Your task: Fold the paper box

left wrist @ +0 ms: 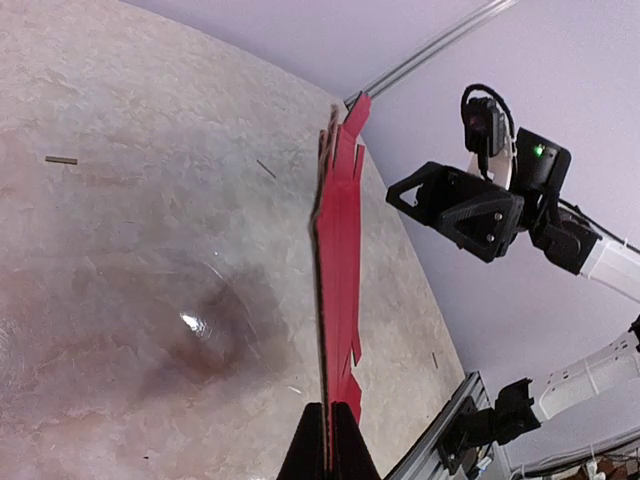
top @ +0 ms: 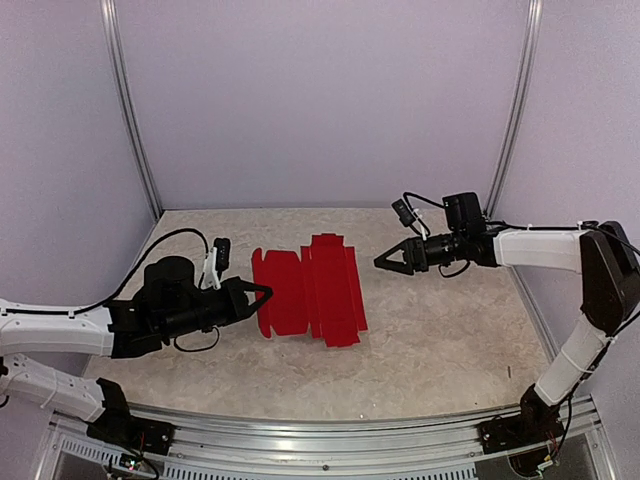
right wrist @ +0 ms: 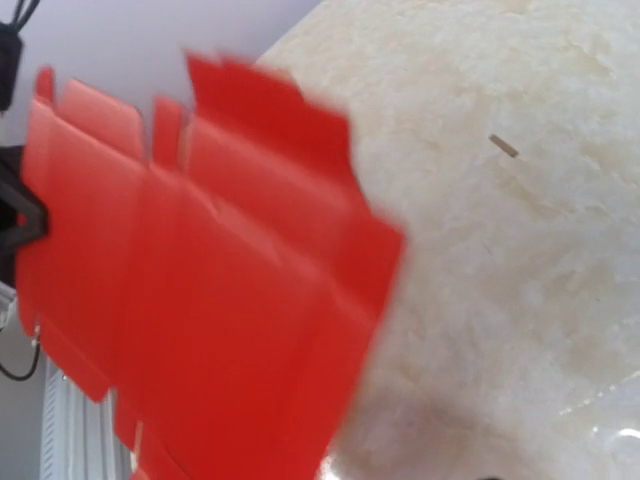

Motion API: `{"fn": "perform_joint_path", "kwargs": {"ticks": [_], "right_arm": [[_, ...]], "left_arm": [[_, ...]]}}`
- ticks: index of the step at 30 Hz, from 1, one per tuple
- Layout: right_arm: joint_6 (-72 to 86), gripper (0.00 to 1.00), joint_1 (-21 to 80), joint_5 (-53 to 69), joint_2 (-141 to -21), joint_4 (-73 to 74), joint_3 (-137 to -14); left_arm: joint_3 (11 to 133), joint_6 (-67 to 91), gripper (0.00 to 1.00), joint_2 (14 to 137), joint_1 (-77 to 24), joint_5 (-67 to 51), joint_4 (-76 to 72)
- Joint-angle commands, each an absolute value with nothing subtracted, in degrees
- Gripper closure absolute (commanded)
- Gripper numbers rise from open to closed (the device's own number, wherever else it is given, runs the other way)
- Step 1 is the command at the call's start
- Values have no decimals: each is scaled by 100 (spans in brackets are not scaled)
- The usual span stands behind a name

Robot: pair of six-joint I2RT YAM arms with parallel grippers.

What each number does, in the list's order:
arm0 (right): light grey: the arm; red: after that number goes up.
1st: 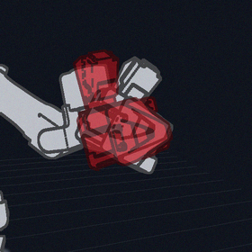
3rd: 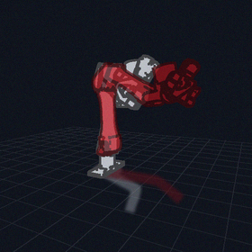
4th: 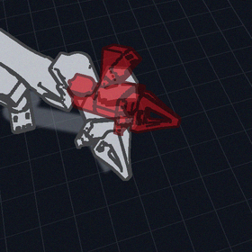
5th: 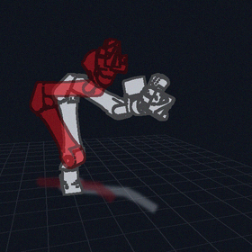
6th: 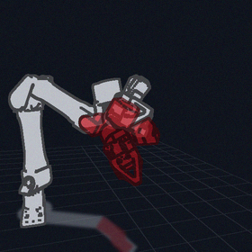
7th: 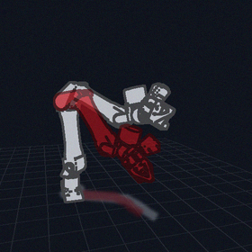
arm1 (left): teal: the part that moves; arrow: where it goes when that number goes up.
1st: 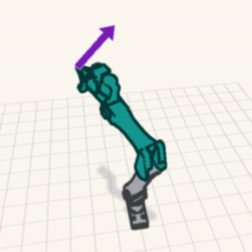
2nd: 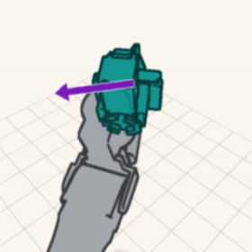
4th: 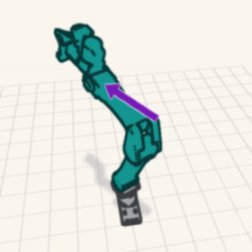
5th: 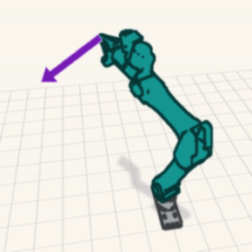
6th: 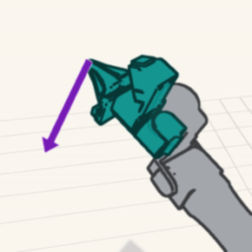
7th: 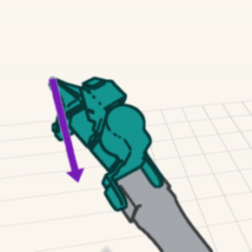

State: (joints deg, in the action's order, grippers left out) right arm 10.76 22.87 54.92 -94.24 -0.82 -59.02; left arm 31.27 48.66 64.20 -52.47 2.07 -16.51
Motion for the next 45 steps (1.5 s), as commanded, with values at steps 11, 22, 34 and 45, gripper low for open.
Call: {"fn": "perform_joint_path", "kwargs": {"ticks": [11,22,34,45], "right_arm": [[1262,37,2760,5952,-9773,-183,-5963],[1858,66,2807,6161,-9854,-859,-6071],[1741,98,2800,6045,-10072,-656,-6346],[-1042,100,2772,5143,-10567,2770,-7676]], "left_arm": [[2716,5702,100,6237,-5571,1260,-2764],[2693,5745,100,6348,-5611,1200,-2874],[2674,5774,100,6460,-5611,1139,-2925],[3900,4952,27,5654,-5593,2011,1289]]}}
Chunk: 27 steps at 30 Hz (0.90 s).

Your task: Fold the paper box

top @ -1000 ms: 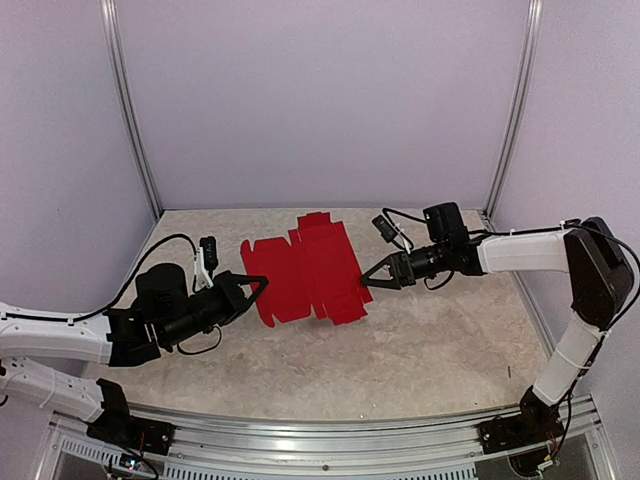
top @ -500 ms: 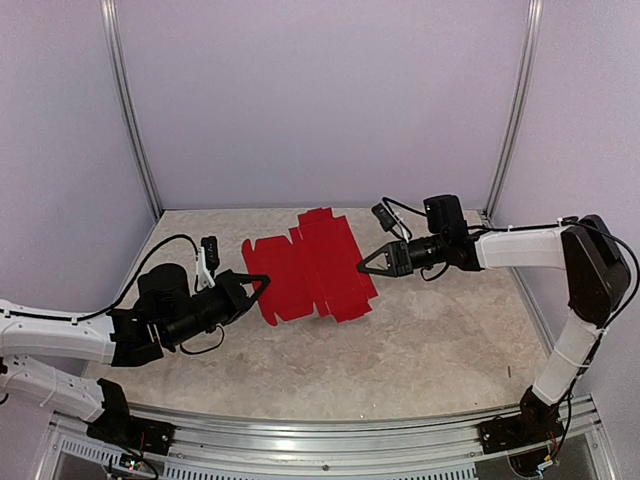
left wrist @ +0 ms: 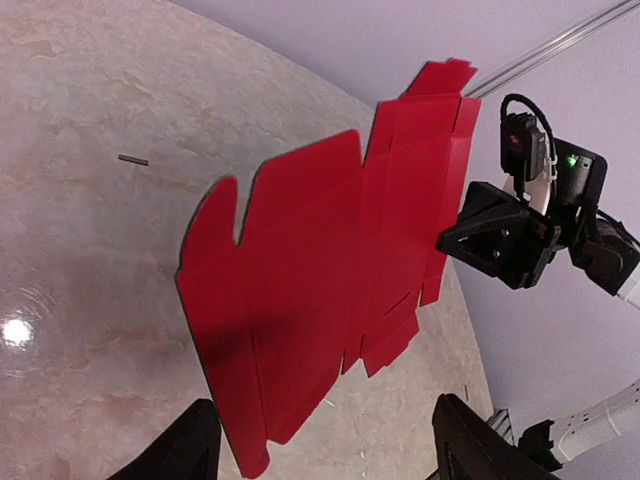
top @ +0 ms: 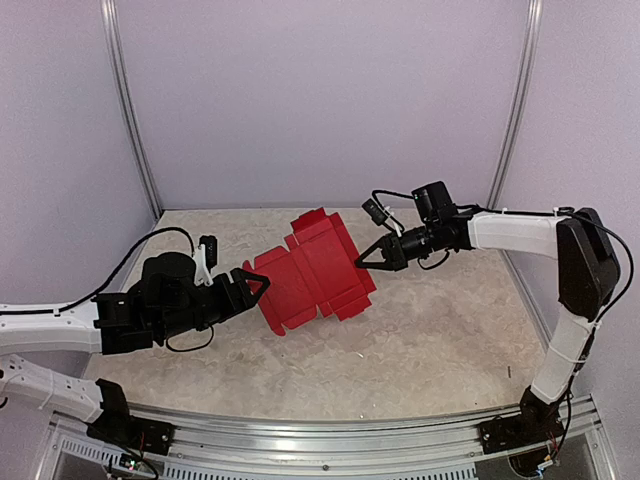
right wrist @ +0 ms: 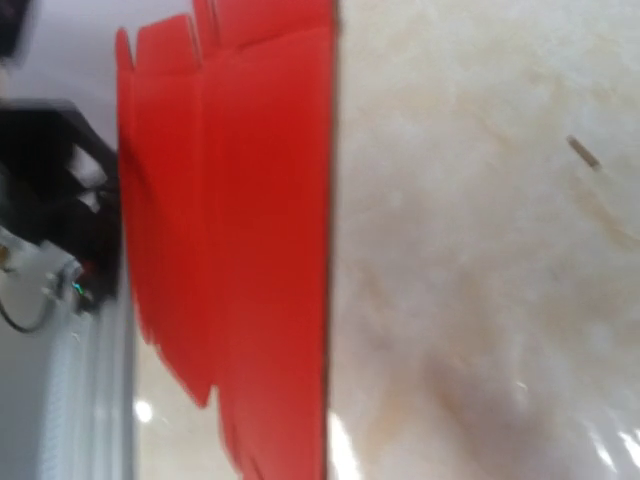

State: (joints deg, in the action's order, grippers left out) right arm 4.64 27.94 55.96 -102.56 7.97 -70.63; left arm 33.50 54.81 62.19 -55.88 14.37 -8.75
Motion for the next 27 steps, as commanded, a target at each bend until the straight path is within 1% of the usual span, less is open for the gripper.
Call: {"fn": "perform_joint_path", "kwargs": {"ticks": [1,4,7,9,12,17,22,27], "right_arm": [[-1353,100,2800,5074,-10683,3280,-7928],[-2315,100,2906,4980,-11208,4942,-8856],[-2927,100,2971,5048,-11905,6481,-9809],[-3237,100,2971,5084,-12304,7248,-10289],[-3509,100,2973,5017,-12810,8029,-10826],[-3247,100,3002,4405,-13226,8137,-11113],[-3052,100,3077,3590,-13195,7744,-11048],[-3052,100,3173,3576,-13081,7551,-10729]], "left_arm": [[3970,4815,27,5488,-5546,2001,1515],[4070,4470,27,5188,-5299,1865,1866],[3957,4275,28,5046,-4983,1538,1831],[3841,4182,28,5057,-4753,1177,1668],[3710,4043,29,5243,-4568,805,1327],[3759,3546,29,6049,-4535,192,599],[4246,3089,31,7513,-4653,-154,351],[4739,2905,35,8716,-4730,-614,-212]]}}
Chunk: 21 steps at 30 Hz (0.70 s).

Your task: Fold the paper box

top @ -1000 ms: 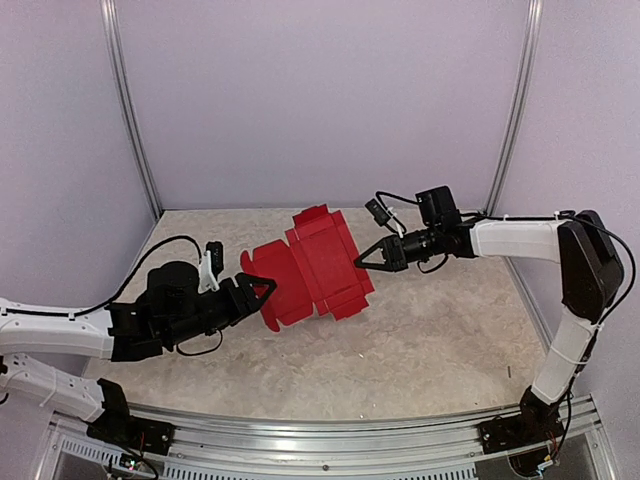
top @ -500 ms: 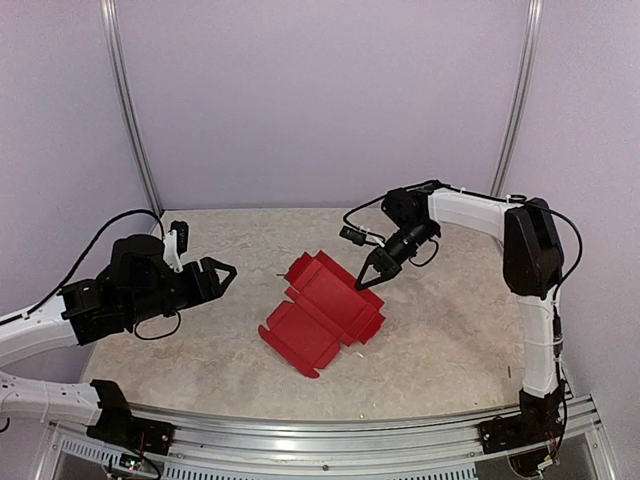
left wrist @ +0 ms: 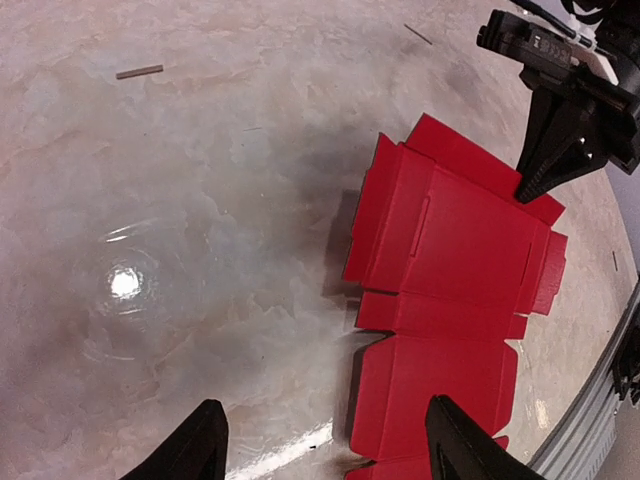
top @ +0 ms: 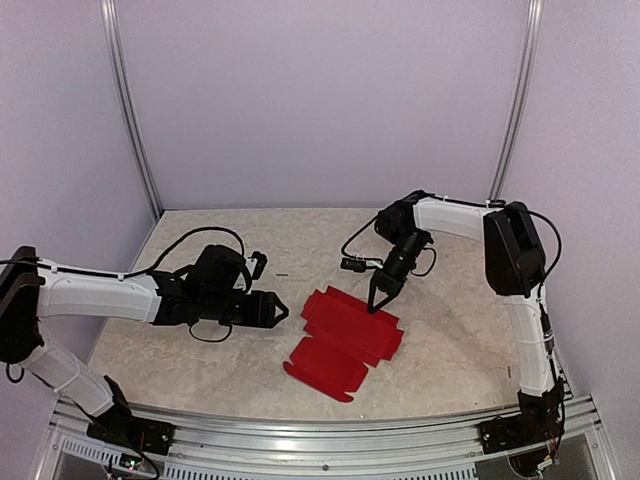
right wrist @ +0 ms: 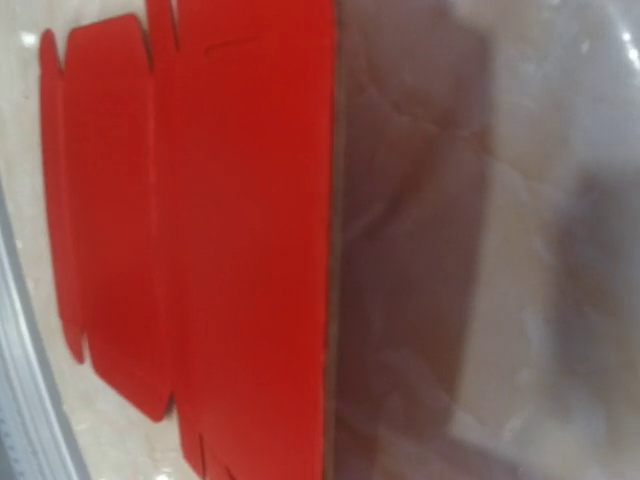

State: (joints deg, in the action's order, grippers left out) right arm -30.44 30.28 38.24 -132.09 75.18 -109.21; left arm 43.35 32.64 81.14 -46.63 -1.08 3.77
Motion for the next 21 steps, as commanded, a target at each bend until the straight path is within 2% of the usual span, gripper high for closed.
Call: {"fn": "perform_joint_path", "kwargs": {"ticks": [1,6,12,17,21], "right_arm": [[-3096,100,3216,3611,-13058,7542,-10655],[-3204,100,3350,3650,-12949,7320,-10286],[-3309,100,3371,3818,-12833,7138,-10047],[-3233,100,3389,3628,-12675,6874,-9868],[-3263,100,3457,3606,-12536,6756,-9734]], "left_arm": [[4864,2856,35,8985,-4751,-690,-269],[5326,2668,34,9675,-4807,-993,-606],[5726,2655,40,10313,-4735,-1269,-532],[5589,2726,42,10516,-4711,-1397,-751],[5139,2506,42,10453,-4726,-1727,-1586]]}}
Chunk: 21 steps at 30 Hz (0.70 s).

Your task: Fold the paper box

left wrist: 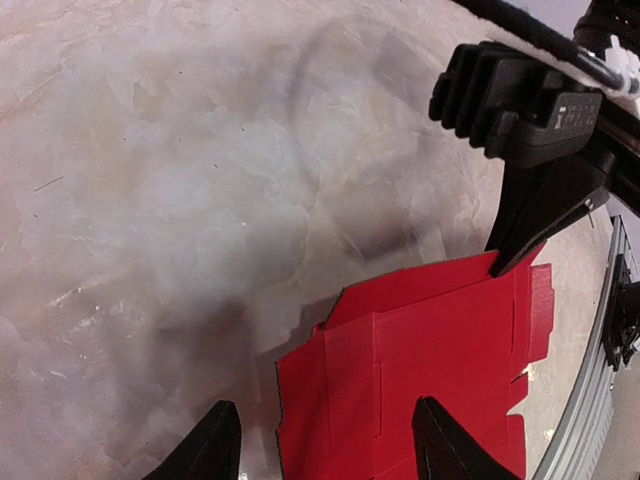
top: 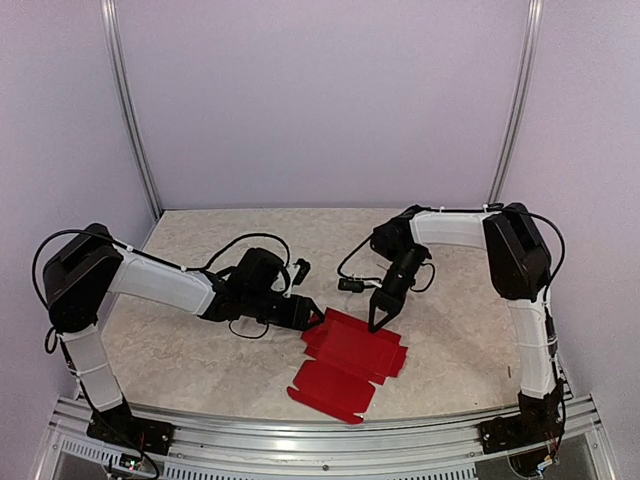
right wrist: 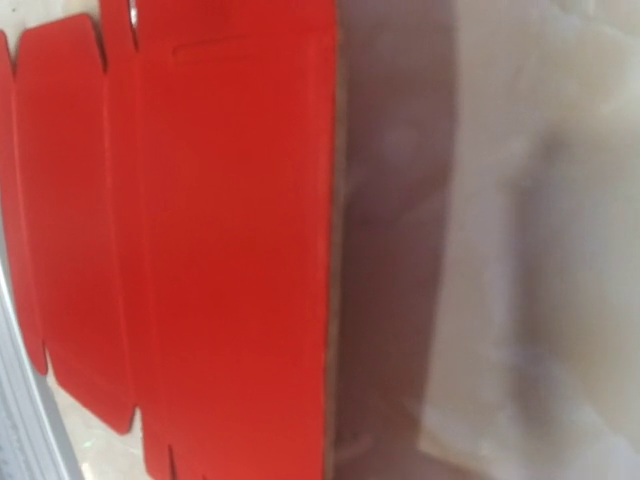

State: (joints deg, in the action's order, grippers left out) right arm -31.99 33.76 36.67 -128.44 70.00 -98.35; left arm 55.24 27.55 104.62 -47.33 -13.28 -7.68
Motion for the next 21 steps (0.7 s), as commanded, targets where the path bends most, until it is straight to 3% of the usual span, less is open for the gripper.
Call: {"fn": "perform_joint_path", "kwargs": {"ticks": [1,12,21], "right_arm": [[-3353,100,3474,3705,-12536,6841,-9756],[-3866,100,3694,4123,-12462,7332,-9817],[-3901,100,3762,4192,-12339,7436,-9923]], "left_arm": [[5038,2406,42,10370,-4722,-1809,-1779],[5130,1590,41,10260,-4498,-2455,-1831],[5319,1368,65,10216,-4438,-3256,-1496]]}}
